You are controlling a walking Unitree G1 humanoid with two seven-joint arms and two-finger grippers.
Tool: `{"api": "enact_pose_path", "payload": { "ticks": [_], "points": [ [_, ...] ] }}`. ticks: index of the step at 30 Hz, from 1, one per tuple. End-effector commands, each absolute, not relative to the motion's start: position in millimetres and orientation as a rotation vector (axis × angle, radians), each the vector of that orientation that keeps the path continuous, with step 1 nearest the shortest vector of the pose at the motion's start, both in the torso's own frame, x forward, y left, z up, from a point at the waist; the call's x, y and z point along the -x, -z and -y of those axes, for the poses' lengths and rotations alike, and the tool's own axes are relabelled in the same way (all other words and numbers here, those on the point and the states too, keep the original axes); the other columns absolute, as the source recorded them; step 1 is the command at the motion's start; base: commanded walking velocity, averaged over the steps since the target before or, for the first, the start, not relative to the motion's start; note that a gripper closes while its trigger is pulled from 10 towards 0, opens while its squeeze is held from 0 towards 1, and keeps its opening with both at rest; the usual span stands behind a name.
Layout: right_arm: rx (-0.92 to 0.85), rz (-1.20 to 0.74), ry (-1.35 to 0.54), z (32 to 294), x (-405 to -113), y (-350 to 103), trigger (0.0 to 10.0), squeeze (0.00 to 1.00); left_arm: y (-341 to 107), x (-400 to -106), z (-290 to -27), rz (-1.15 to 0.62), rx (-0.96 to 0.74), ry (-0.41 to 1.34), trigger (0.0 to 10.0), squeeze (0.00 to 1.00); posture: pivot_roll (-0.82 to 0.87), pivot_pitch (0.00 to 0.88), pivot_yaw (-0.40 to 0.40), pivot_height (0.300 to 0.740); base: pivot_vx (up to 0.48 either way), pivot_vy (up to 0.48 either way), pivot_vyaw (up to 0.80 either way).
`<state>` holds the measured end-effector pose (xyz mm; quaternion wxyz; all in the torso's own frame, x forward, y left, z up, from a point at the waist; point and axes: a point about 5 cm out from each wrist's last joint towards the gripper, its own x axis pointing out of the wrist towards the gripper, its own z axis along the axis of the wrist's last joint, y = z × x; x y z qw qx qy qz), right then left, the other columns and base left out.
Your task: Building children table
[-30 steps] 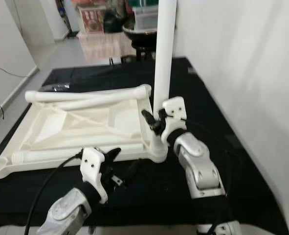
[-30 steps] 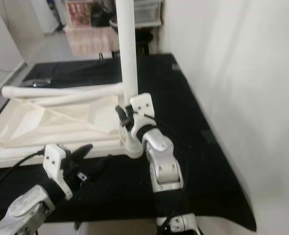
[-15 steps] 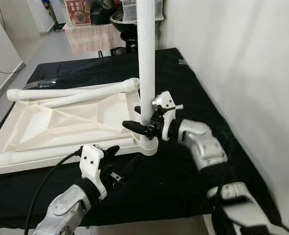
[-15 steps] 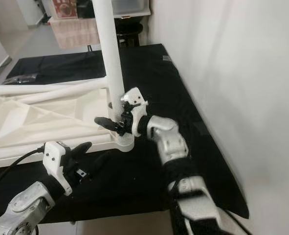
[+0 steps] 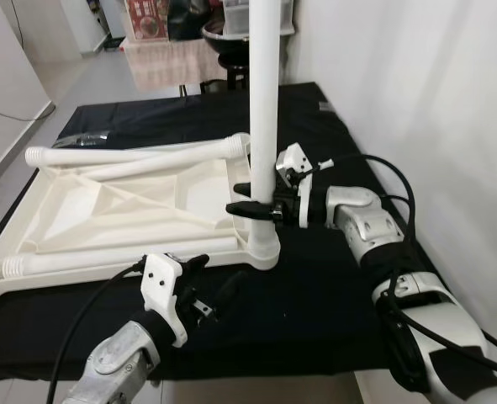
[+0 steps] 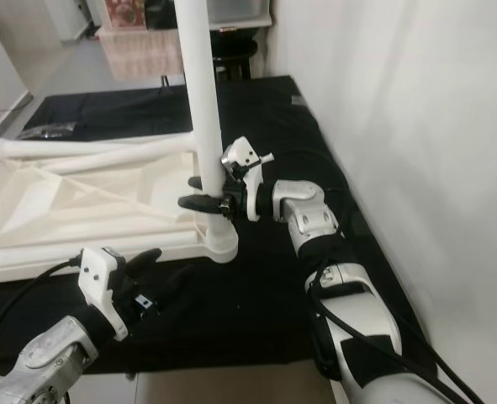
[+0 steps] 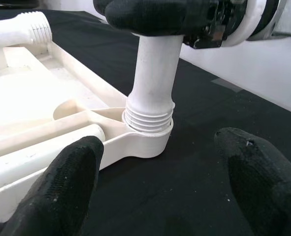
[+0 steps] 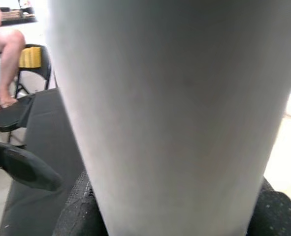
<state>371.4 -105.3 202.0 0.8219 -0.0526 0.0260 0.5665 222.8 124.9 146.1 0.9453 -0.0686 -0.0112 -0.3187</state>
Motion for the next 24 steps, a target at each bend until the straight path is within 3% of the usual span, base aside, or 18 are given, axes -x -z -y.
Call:
{"api": "enact_pose_path", "payload": {
  "ticks": [1,5,6,8,9,10,13,15,19,20,21,24],
  "points": [
    [0.084,-0.086,-1.208,103,-368,-191,0.0,0.00,-146,-220,-125,0.014,0.141,0.655,10.0,0.00,-0.06,0.081,0.020,0.740,0.000,0.000,0.00],
    [0.101,-0.083,-1.164,109,-362,-185,0.0,0.00,-146,-219,-125,0.013,0.143,0.657,10.0,0.00,-0.06,0.091,0.016,0.740,0.000,0.000,0.00],
    [0.118,-0.079,-0.855,103,-364,-175,0.0,0.00,-147,-218,-126,0.013,0.144,0.658,10.0,0.00,-0.06,0.096,0.016,0.740,0.000,0.000,0.00],
    [0.118,-0.079,-0.855,103,-364,-175,0.0,0.00,-147,-218,-126,0.013,0.144,0.658,10.0,0.00,-0.06,0.096,0.016,0.740,0.000,0.000,0.00],
    [0.066,-0.152,-0.446,105,-353,-159,0.0,0.00,-148,-217,-128,0.013,0.145,0.658,10.0,0.00,-0.07,0.114,0.031,0.740,0.000,0.000,0.00],
    [0.109,-0.180,-0.387,88,-333,-145,0.0,0.00,-148,-218,-128,0.011,0.144,0.661,10.0,0.00,-0.07,0.117,0.048,0.740,0.000,0.000,0.00],
    [0.081,-0.182,-0.359,80,-325,-142,0.0,0.00,-148,-218,-129,0.008,0.141,0.664,10.0,0.00,-0.08,0.108,0.052,0.740,0.000,0.000,0.00],
    [0.090,-0.160,-0.469,70,-328,-143,0.0,0.00,-148,-219,-129,0.006,0.146,0.671,10.0,0.00,-0.07,0.101,0.031,0.740,0.000,0.000,0.00],
    [0.089,-0.185,-0.484,69,-332,-143,0.0,0.00,-148,-220,-129,0.014,0.145,0.663,10.0,0.00,-0.07,0.102,0.029,0.740,0.000,0.000,0.00],
    [0.079,-0.168,-0.519,69,-335,-148,10.0,0.08,-149,-221,-129,0.016,0.146,0.654,10.0,0.00,-0.07,0.102,0.029,0.740,0.000,0.000,0.00],
    [0.049,-0.141,-0.583,69,-341,-155,10.0,1.00,-149,-221,-130,0.018,0.146,0.649,10.0,0.00,-0.07,0.101,0.027,0.740,0.000,0.000,0.00],
    [0.011,-0.094,-0.705,69,-348,-168,10.0,1.00,-149,-222,-129,0.019,0.146,0.648,10.0,0.00,-0.07,0.099,0.025,0.740,0.000,0.000,0.00]
  ]
}}
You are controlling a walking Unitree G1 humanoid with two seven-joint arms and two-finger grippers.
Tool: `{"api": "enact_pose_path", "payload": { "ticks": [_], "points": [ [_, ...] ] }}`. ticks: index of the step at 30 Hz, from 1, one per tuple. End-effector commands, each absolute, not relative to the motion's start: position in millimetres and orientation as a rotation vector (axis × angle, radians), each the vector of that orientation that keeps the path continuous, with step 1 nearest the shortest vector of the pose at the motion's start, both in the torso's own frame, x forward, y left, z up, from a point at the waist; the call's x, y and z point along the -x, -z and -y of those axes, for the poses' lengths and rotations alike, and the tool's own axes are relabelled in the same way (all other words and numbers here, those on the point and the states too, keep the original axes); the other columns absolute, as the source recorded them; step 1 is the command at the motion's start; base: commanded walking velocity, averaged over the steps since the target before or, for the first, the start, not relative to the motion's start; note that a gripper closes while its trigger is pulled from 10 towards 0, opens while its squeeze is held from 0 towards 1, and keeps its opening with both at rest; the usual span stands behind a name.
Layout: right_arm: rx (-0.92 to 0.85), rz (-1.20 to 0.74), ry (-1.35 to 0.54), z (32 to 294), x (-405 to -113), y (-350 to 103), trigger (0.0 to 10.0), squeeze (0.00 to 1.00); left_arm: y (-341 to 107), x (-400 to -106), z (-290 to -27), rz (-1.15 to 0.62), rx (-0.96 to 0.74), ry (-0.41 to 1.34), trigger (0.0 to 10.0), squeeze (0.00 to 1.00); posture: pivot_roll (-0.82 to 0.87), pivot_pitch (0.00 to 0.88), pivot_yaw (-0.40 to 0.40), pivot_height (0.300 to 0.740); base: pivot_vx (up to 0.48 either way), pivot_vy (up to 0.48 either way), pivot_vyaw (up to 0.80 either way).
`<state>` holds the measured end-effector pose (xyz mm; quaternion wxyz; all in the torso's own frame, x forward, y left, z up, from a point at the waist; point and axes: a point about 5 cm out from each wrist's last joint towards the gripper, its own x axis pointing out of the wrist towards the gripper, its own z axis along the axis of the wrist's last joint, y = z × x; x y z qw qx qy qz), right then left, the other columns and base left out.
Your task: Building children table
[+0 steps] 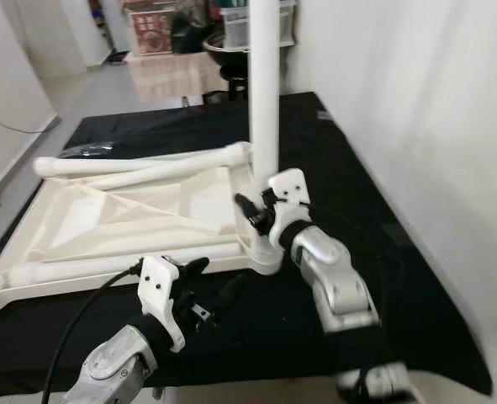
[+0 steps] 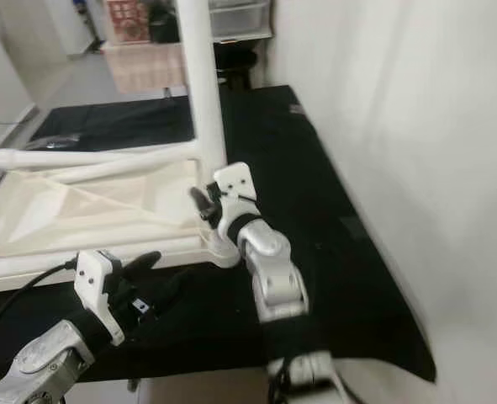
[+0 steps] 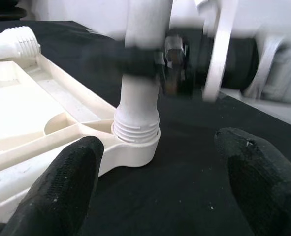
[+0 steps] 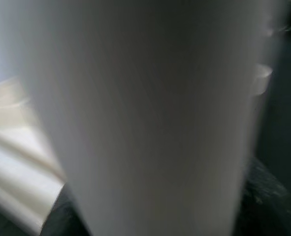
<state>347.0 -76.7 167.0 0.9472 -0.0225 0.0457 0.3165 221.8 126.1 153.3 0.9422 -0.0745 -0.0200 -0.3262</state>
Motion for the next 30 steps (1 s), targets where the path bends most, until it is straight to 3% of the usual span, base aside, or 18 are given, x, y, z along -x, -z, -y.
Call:
{"api": "enact_pose_path", "payload": {
  "ticks": [1,4,5,6,9,14,15,16,26,30],
  "points": [
    [0.011,-0.094,-0.705,69,-348,-168,10.0,1.00,-149,-222,-129,0.019,0.146,0.648,10.0,0.00,-0.07,0.099,0.025,0.740,0.000,0.000,0.00],
    [0.003,-0.030,-0.938,76,-356,-193,10.0,1.00,-149,-223,-128,0.017,0.149,0.653,10.0,0.00,-0.07,0.092,0.026,0.740,0.000,0.000,0.00],
    [0.003,-0.030,-0.938,76,-356,-193,10.0,1.00,-149,-223,-128,0.017,0.149,0.653,10.0,0.00,-0.07,0.092,0.026,0.740,0.000,0.000,0.00],
    [0.009,-0.020,-1.001,79,-358,-198,10.0,0.00,-149,-223,-128,0.016,0.150,0.654,10.0,0.00,-0.07,0.092,0.026,0.740,0.000,0.000,0.00],
    [0.113,-0.039,-1.115,85,-365,-200,10.0,0.00,-149,-224,-127,0.016,0.151,0.654,10.0,0.00,-0.05,0.086,0.017,0.740,0.000,0.000,0.00],
    [0.119,-0.110,-1.222,88,-374,-200,10.0,0.00,-149,-223,-126,0.018,0.151,0.647,10.0,0.00,-0.04,0.090,0.011,0.740,0.000,0.000,0.00],
    [0.098,-0.114,-1.246,87,-374,-201,2.0,0.00,-149,-223,-126,0.018,0.151,0.645,10.0,0.00,-0.04,0.090,0.011,0.740,0.000,0.000,0.00],
    [0.062,-0.121,-1.284,86,-373,-202,0.0,0.00,-149,-223,-126,0.018,0.151,0.643,10.0,0.00,-0.04,0.095,0.009,0.740,0.000,0.000,0.00],
    [0.068,-0.105,-1.254,93,-375,-201,0.0,0.00,-149,-222,-125,0.017,0.154,0.646,10.0,0.00,-0.05,0.100,0.011,0.740,0.000,0.000,0.00],
    [0.057,-0.099,-0.956,105,-371,-187,0.0,0.00,-150,-220,-125,0.016,0.156,0.649,10.0,0.00,-0.05,0.107,-0.005,0.740,0.000,0.000,0.00]
  ]
}}
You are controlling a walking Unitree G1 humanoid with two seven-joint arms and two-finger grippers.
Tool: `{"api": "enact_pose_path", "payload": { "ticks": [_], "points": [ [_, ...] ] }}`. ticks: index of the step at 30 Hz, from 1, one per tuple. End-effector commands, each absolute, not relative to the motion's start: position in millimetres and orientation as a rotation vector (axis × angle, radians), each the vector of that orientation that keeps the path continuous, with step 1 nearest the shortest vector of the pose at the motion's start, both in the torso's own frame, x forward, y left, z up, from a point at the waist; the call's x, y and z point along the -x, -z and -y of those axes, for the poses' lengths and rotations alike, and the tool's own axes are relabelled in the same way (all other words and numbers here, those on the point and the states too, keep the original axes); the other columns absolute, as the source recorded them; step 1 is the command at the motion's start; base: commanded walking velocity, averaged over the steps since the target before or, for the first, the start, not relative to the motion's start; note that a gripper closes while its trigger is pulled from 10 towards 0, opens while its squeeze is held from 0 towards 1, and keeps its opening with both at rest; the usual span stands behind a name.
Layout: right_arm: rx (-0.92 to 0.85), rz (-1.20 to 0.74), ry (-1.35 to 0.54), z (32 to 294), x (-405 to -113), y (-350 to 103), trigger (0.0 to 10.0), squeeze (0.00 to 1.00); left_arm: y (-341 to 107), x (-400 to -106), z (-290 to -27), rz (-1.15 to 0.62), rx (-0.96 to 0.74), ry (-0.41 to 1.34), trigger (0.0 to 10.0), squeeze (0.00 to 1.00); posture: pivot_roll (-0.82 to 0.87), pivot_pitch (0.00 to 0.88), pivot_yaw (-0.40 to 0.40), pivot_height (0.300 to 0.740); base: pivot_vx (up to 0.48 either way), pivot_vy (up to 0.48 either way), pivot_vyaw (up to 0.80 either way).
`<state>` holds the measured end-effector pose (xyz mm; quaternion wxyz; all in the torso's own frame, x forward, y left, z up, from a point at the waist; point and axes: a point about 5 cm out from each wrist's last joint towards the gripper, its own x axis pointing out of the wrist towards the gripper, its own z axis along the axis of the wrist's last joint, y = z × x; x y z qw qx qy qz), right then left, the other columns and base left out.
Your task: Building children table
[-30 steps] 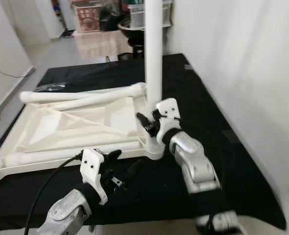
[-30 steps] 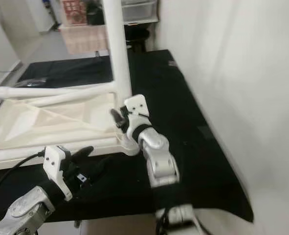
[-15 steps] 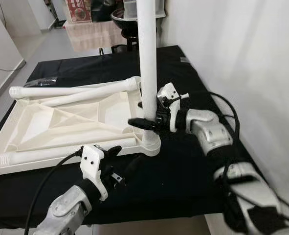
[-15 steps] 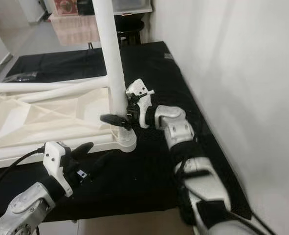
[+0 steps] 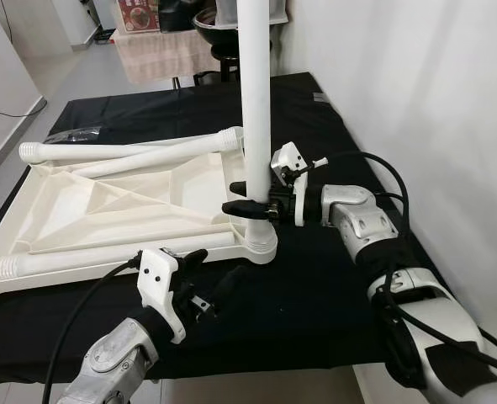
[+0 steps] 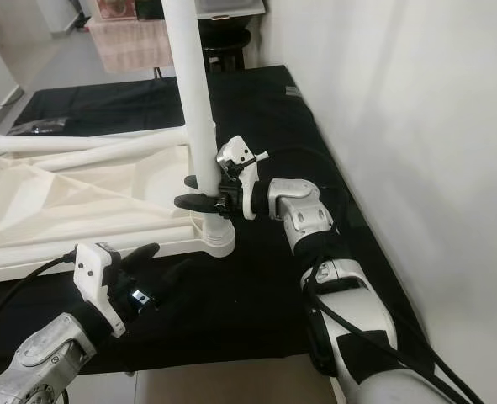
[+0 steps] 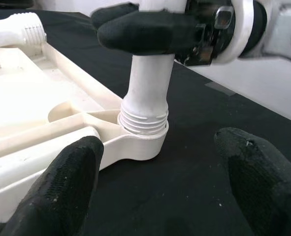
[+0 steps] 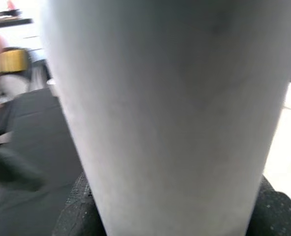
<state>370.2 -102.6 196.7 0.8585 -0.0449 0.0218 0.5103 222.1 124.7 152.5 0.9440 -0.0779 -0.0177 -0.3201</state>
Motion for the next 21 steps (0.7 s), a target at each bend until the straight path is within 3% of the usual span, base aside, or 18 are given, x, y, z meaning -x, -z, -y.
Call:
{"api": "enact_pose_path", "payload": {
  "ticks": [1,3,4,6,9,15,16,17,21],
  "points": [
    [0.057,-0.099,-0.956,105,-371,-187,0.0,0.00,-150,-220,-125,0.016,0.156,0.649,10.0,0.00,-0.05,0.107,-0.005,0.740,0.000,0.000,0.00],
    [0.044,-0.102,-0.892,106,-370,-183,0.0,0.00,-150,-220,-126,0.016,0.156,0.648,10.0,0.00,-0.05,0.108,-0.006,0.740,0.000,0.000,0.00],
    [-0.033,-0.169,-0.537,84,-334,-149,0.0,0.00,-151,-220,-128,0.017,0.156,0.646,10.0,0.00,-0.06,0.120,0.013,0.740,0.000,0.000,0.00],
    [0.003,-0.178,-0.469,76,-319,-141,0.0,0.00,-150,-221,-129,0.014,0.152,0.646,10.0,0.00,-0.06,0.110,0.021,0.740,0.000,0.000,0.00],
    [0.032,-0.143,-0.376,84,-324,-146,0.0,0.00,-147,-221,-130,0.005,0.151,0.648,10.0,0.00,-0.07,0.089,0.032,0.740,0.000,0.000,0.00],
    [0.055,-0.149,-0.429,77,-327,-143,0.0,0.00,-147,-222,-130,0.002,0.151,0.657,10.0,0.00,-0.07,0.083,0.025,0.740,0.000,0.000,0.00],
    [0.035,-0.147,-0.465,73,-327,-144,10.0,0.00,-147,-222,-130,0.005,0.152,0.649,10.0,0.00,-0.07,0.082,0.025,0.740,0.000,0.000,0.00],
    [0.030,-0.143,-0.495,71,-327,-148,10.0,1.00,-147,-223,-130,0.007,0.154,0.641,10.0,0.00,-0.06,0.079,0.026,0.740,0.000,0.000,0.00],
    [0.007,-0.087,-0.641,68,-336,-165,10.0,1.00,-146,-223,-130,0.007,0.153,0.638,10.0,0.00,-0.06,0.072,0.025,0.740,0.000,0.000,0.00]
  ]
}}
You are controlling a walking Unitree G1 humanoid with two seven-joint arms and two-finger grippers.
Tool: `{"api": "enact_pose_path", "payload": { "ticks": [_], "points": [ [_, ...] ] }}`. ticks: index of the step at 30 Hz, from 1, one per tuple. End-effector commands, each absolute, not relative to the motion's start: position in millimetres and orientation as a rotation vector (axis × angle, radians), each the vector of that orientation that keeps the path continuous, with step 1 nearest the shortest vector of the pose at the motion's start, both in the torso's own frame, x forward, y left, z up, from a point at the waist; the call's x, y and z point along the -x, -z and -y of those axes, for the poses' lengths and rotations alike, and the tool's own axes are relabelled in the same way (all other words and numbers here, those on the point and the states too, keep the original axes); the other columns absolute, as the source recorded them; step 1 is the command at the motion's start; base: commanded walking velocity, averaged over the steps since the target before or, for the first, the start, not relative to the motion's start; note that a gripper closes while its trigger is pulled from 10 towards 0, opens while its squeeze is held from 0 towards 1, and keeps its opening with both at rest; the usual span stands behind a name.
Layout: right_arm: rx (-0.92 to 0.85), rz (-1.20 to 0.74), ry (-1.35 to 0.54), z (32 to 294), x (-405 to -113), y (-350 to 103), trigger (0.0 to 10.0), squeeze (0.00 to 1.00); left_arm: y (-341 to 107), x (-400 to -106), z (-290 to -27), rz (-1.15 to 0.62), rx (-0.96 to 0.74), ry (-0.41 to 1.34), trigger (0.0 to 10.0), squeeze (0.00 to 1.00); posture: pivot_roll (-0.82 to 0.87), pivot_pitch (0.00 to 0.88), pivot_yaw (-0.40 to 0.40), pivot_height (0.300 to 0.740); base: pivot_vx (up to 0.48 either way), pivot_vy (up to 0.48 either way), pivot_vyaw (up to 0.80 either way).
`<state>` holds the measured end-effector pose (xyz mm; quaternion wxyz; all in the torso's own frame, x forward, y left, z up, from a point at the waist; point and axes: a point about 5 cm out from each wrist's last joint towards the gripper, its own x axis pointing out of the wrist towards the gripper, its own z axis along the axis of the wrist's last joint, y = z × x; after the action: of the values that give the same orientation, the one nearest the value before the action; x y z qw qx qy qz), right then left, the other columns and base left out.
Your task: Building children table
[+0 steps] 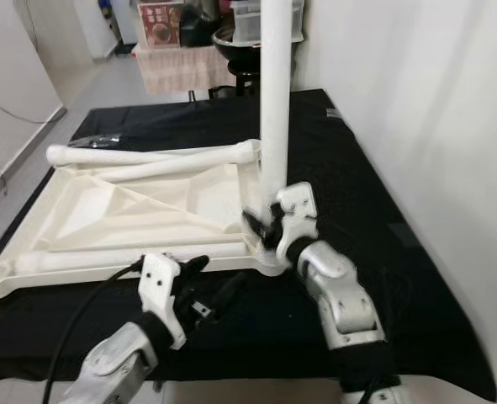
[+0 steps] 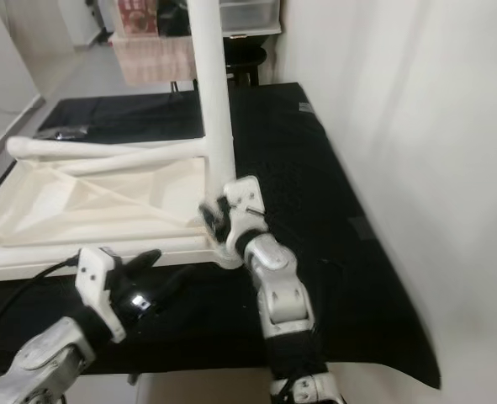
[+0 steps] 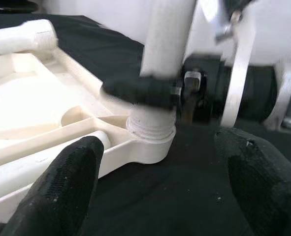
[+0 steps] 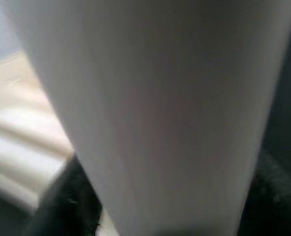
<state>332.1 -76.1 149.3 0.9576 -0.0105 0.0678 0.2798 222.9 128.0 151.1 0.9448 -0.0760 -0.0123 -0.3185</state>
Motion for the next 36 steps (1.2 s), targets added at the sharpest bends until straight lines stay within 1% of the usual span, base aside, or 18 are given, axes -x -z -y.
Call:
{"api": "enact_pose_path", "payload": {
  "ticks": [1,4,5,6,7,8,11,13,14,20,27,29,31,33,34,35,36],
  "points": [
    [0.007,-0.087,-0.641,68,-336,-165,10.0,1.00,-146,-223,-130,0.007,0.153,0.638,10.0,0.00,-0.06,0.072,0.025,0.740,0.000,0.000,0.00],
    [0.065,-0.010,-1.021,66,-349,-194,10.0,1.00,-146,-223,-128,0.003,0.156,0.647,10.0,0.00,-0.06,0.073,0.027,0.740,0.000,0.000,0.00],
    [0.065,-0.010,-1.021,66,-349,-194,10.0,1.00,-146,-223,-128,0.003,0.156,0.647,10.0,0.00,-0.06,0.073,0.027,0.740,0.000,0.000,0.00],
    [0.106,0.007,-1.119,67,-352,-200,10.0,0.30,-146,-223,-128,0.004,0.156,0.647,10.0,0.00,-0.06,0.074,0.025,0.740,0.000,0.000,0.00],
    [0.106,0.007,-1.119,67,-352,-200,10.0,0.30,-146,-223,-128,0.004,0.156,0.647,10.0,0.00,-0.06,0.074,0.025,0.740,0.000,0.000,0.00],
    [0.136,-0.007,-1.194,69,-355,-200,10.0,0.00,-146,-223,-128,0.005,0.156,0.645,10.0,0.00,-0.05,0.073,0.019,0.740,0.000,0.000,0.00],
    [0.154,-0.021,-1.236,70,-358,-200,10.0,0.00,-146,-223,-127,0.006,0.156,0.644,10.0,0.00,-0.05,0.073,0.017,0.740,0.000,0.000,0.00],
    [0.120,-0.068,-1.268,71,-365,-197,10.0,0.00,-147,-223,-127,0.008,0.155,0.639,10.0,0.00,-0.04,0.078,0.013,0.740,0.000,0.000,0.00],
    [0.096,-0.083,-1.270,71,-367,-197,0.0,0.00,-147,-222,-126,0.009,0.155,0.638,10.0,0.00,-0.04,0.080,0.011,0.740,0.000,0.000,0.00],
    [0.062,-0.103,-1.270,75,-369,-196,0.0,0.00,-148,-222,-126,0.009,0.156,0.638,10.0,0.00,-0.04,0.087,0.010,0.740,0.000,0.000,0.00],
    [0.090,-0.074,-1.183,89,-372,-192,0.0,0.00,-149,-220,-126,0.012,0.160,0.641,10.0,0.00,-0.05,0.113,0.009,0.740,0.000,0.000,0.00],
    [0.103,-0.095,-1.073,96,-364,-180,0.0,0.00,-150,-219,-126,0.012,0.161,0.642,10.0,0.00,-0.05,0.121,0.005,0.740,0.000,0.000,0.00],
    [0.085,-0.114,-0.945,95,-358,-168,0.0,0.00,-151,-219,-127,0.013,0.160,0.642,10.0,0.00,-0.05,0.130,0.006,0.740,0.000,0.000,0.00],
    [0.085,-0.114,-0.945,95,-358,-168,0.0,0.00,-151,-219,-127,0.013,0.160,0.642,10.0,0.00,-0.05,0.130,0.006,0.740,0.000,0.000,0.00],
    [0.037,-0.133,-0.603,92,-348,-156,0.0,0.00,-152,-218,-128,0.012,0.159,0.641,10.0,0.00,-0.06,0.142,0.015,0.740,0.000,0.000,0.00],
    [0.037,-0.133,-0.603,92,-348,-156,0.0,0.00,-152,-218,-128,0.012,0.159,0.641,10.0,0.00,-0.06,0.142,0.015,0.740,0.000,0.000,0.00],
    [0.044,-0.156,-0.504,78,-325,-143,0.0,0.00,-152,-219,-130,0.012,0.157,0.640,10.0,0.00,-0.06,0.149,0.030,0.740,0.000,0.000,0.00]
  ]
}}
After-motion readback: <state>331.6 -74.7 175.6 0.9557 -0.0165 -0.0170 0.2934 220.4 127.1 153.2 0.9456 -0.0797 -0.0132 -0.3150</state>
